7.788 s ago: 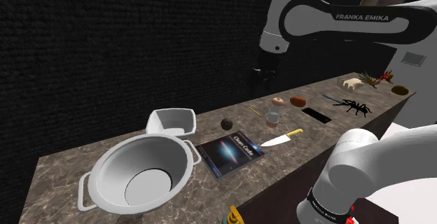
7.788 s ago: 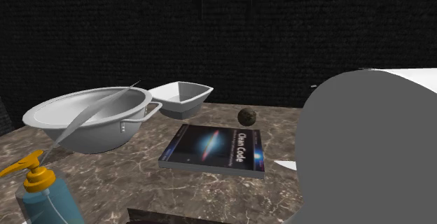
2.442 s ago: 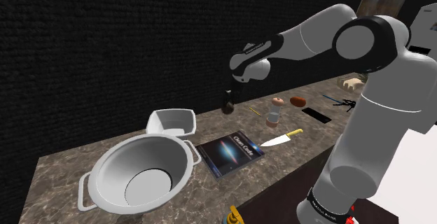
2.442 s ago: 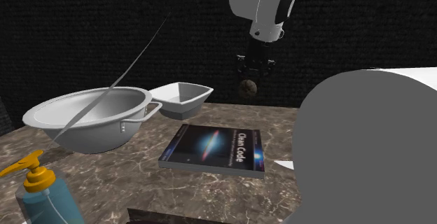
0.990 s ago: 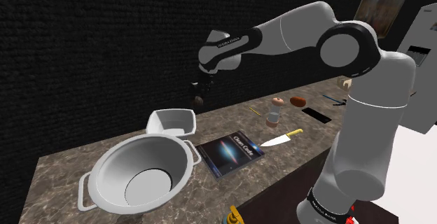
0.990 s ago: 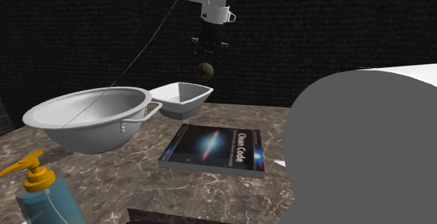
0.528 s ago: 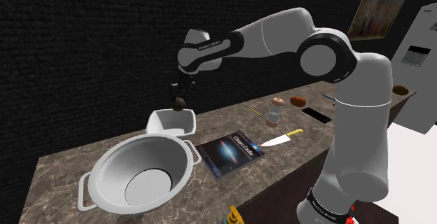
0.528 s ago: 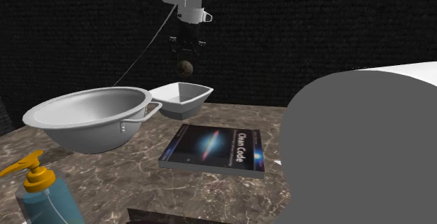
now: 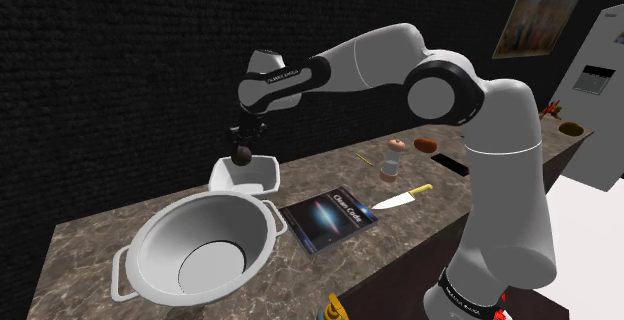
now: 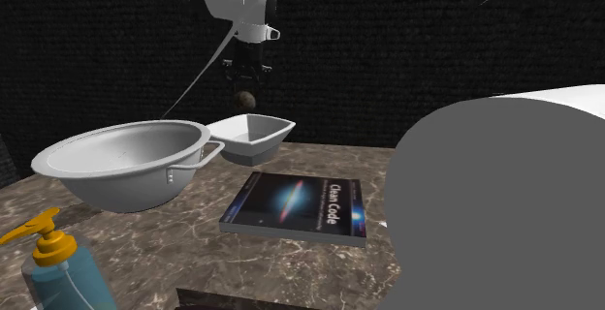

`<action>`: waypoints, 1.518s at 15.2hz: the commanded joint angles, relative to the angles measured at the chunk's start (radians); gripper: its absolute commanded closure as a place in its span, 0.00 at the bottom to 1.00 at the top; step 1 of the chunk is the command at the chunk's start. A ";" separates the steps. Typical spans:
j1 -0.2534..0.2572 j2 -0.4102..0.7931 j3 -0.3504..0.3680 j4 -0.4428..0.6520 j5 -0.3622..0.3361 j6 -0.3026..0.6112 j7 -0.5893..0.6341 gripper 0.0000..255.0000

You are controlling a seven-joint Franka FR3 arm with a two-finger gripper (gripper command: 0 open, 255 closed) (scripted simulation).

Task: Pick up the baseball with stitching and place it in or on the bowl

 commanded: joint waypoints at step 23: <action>-0.004 0.055 0.011 -0.052 0.023 0.107 -0.026 0.00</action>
